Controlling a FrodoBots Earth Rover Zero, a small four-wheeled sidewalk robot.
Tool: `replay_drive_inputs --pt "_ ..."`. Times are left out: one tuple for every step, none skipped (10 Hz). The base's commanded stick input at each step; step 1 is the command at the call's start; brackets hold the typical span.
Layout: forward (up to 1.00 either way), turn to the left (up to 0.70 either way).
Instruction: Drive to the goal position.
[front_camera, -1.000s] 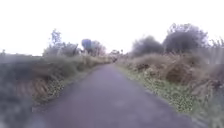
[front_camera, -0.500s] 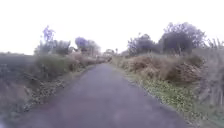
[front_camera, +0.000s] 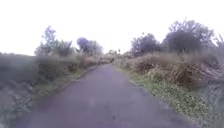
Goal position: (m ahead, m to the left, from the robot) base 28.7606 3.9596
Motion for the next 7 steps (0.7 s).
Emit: replay_drive_inputs --pt "0.70 0.00" --pt "0.70 0.00" --pt "0.70 0.00" --pt "0.70 0.00" --pt "0.70 0.00" --pt "0.70 0.00" --pt "0.70 0.00"
